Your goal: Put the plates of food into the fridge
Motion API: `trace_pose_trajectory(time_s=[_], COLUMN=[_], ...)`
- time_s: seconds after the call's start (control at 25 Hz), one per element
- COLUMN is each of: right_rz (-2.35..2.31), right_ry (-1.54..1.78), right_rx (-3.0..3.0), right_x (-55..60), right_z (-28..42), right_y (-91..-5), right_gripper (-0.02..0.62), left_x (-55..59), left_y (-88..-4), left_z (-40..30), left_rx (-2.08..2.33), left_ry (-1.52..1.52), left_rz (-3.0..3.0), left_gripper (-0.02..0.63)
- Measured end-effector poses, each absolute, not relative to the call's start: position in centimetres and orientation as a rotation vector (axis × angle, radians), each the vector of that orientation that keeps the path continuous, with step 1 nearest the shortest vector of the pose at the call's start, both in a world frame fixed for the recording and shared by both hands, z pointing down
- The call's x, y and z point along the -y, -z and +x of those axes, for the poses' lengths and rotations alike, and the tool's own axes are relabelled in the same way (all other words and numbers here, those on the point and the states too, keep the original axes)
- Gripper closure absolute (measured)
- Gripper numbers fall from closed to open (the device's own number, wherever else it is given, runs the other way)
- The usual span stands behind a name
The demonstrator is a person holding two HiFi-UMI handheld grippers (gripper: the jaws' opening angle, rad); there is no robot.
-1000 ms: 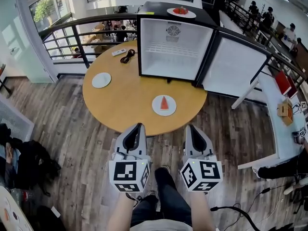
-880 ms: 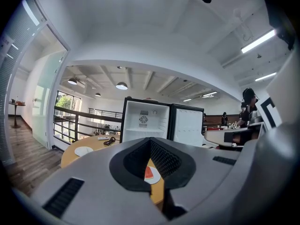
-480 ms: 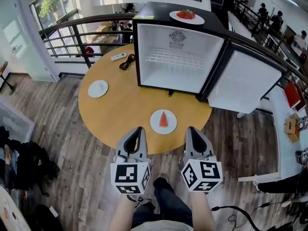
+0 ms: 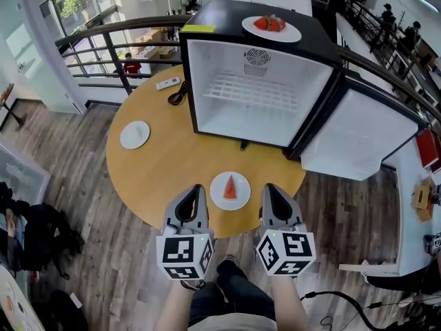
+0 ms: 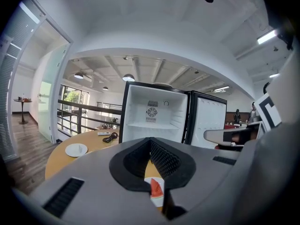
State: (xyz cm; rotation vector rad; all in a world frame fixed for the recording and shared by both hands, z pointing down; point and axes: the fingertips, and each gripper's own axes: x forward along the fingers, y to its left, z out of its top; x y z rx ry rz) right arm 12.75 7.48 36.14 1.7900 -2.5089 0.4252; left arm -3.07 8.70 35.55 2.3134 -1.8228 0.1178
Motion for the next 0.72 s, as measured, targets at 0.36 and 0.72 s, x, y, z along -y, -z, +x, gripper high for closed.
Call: trace_pose_trajectory(time_s=[0.36,0.72], right_rz=[1.734,1.721], right_ry=[-0.467,-0.508], right_rx=[2.516,2.490], right_x=[-4.5,-2.0], right_z=[12.7,11.0], right_y=[-37.3,-38.6], right_gripper=[0.581,0.581], left_x=[-6.4,-4.0], left_y=[-36.9,-38.5], left_z=[-3.2,-4.3], left_rx=[1.832,1.786], left_ry=[-0.161,-0.188], left_rz=[2.257,2.241], left_gripper=[0.598,0.598])
